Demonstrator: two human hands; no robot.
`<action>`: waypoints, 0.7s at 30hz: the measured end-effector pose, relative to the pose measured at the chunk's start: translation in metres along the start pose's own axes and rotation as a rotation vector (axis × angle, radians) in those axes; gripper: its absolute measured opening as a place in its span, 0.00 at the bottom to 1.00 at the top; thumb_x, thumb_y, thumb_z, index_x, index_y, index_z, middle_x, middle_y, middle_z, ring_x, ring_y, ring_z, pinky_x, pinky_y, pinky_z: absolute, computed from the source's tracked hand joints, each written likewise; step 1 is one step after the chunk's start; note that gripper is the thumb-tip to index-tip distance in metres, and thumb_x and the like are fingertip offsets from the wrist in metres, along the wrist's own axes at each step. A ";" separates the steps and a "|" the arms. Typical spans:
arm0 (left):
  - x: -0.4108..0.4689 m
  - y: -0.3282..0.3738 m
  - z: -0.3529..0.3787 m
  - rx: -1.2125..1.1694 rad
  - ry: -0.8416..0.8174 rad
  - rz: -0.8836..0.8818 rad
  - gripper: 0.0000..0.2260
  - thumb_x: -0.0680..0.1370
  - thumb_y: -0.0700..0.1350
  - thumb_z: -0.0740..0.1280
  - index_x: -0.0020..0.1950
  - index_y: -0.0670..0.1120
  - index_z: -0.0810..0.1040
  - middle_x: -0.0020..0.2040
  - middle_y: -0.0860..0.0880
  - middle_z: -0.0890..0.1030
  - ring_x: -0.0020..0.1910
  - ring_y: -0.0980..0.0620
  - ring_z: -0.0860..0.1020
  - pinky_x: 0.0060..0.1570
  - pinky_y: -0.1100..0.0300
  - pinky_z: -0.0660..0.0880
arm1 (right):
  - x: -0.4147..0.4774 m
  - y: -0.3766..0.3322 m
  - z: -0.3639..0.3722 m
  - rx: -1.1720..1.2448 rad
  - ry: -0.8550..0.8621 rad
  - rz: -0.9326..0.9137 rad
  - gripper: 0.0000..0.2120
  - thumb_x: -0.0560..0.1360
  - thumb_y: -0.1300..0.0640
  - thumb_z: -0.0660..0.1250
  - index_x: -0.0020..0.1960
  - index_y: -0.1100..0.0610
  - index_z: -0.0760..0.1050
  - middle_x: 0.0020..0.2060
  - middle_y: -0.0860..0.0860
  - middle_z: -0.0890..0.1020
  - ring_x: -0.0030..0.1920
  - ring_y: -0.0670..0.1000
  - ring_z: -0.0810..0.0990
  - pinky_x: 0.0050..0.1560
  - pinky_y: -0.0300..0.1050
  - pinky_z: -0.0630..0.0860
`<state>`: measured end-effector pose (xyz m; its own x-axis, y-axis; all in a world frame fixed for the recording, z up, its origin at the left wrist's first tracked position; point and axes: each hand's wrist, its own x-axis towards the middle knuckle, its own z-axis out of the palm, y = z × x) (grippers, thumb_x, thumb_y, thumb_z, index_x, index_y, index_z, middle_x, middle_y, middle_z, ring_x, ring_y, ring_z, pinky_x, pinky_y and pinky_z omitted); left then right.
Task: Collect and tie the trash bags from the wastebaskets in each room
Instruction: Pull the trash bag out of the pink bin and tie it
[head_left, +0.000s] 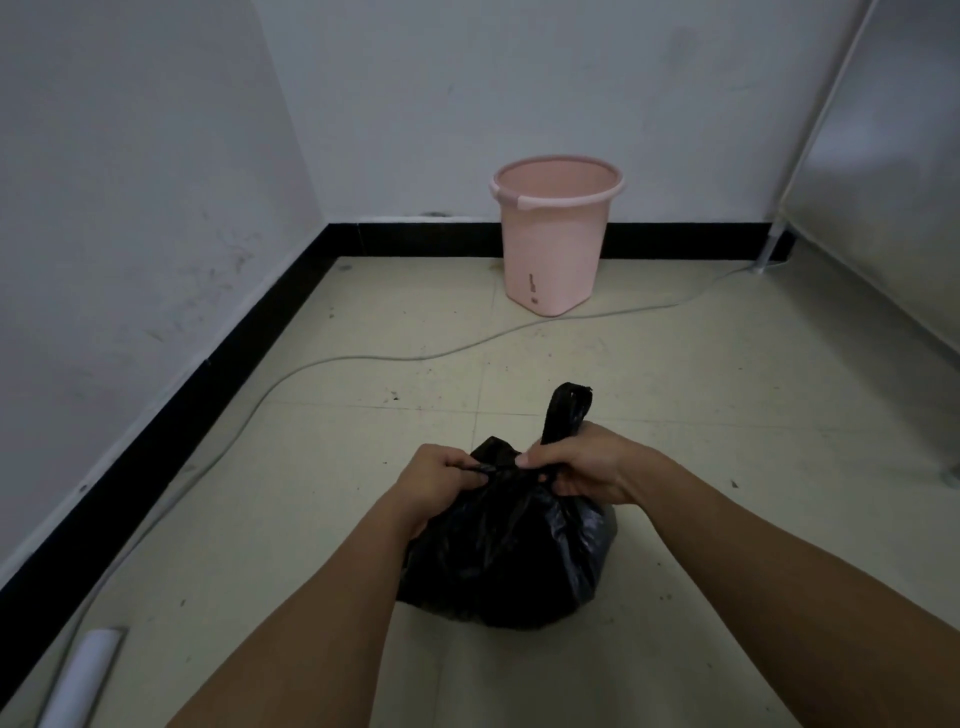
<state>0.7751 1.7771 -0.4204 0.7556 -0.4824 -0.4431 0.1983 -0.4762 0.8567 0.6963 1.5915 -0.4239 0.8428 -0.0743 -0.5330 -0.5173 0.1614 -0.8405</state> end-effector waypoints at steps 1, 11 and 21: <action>0.000 0.001 -0.001 0.021 0.004 -0.001 0.04 0.74 0.34 0.69 0.46 0.38 0.83 0.38 0.41 0.81 0.38 0.46 0.79 0.44 0.59 0.77 | 0.001 0.000 0.000 -0.063 0.069 -0.040 0.06 0.66 0.64 0.77 0.37 0.59 0.80 0.33 0.53 0.80 0.32 0.48 0.78 0.35 0.40 0.73; 0.002 0.009 0.002 0.130 -0.037 0.039 0.04 0.73 0.35 0.71 0.46 0.36 0.82 0.39 0.40 0.80 0.38 0.46 0.78 0.46 0.56 0.77 | 0.006 0.004 -0.007 -0.489 0.274 -0.232 0.13 0.62 0.61 0.81 0.40 0.55 0.79 0.34 0.46 0.82 0.37 0.49 0.80 0.33 0.43 0.77; 0.000 0.018 0.005 0.098 -0.192 0.010 0.02 0.71 0.34 0.72 0.41 0.40 0.83 0.39 0.43 0.82 0.41 0.45 0.81 0.49 0.55 0.80 | 0.011 0.017 0.002 -1.168 0.706 -0.439 0.08 0.75 0.61 0.63 0.54 0.59 0.72 0.49 0.57 0.74 0.45 0.61 0.77 0.40 0.47 0.69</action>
<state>0.7756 1.7651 -0.4067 0.6225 -0.6143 -0.4849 0.1225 -0.5355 0.8356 0.6970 1.5950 -0.4440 0.8936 -0.4259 0.1414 -0.3544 -0.8631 -0.3598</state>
